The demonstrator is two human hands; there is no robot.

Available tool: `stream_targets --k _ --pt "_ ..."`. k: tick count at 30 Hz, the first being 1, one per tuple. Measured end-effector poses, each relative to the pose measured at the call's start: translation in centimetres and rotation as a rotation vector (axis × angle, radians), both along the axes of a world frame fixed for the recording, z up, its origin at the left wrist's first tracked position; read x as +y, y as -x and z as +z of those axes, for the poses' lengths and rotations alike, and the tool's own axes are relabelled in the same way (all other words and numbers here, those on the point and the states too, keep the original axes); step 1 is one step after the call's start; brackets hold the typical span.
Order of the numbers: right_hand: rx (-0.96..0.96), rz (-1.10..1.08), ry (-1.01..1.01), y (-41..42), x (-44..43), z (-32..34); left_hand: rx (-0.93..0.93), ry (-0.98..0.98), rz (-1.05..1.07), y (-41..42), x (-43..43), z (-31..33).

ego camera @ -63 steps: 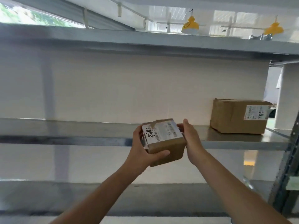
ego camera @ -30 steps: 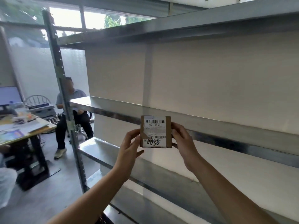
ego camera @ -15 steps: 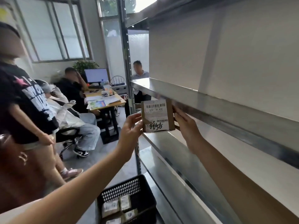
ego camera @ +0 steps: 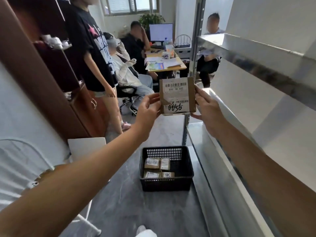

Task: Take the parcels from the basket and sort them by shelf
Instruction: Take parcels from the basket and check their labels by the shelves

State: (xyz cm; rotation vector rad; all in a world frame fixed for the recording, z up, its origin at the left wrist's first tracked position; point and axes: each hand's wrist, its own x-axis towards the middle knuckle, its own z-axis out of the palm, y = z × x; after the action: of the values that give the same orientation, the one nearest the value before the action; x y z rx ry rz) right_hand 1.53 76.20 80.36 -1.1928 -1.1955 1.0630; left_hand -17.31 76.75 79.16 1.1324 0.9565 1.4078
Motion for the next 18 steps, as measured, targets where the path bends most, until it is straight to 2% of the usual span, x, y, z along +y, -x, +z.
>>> stream_targets --k 6,18 --pt "0.016 0.069 0.052 1.5 1.6 -2.7 0.006 0.082 0.044 1.7 1.8 -2.7" --pt "-0.023 0.016 0.197 2.8 9.8 -6.0 0.059 0.159 -0.019 3.1 10.1 -6.4"
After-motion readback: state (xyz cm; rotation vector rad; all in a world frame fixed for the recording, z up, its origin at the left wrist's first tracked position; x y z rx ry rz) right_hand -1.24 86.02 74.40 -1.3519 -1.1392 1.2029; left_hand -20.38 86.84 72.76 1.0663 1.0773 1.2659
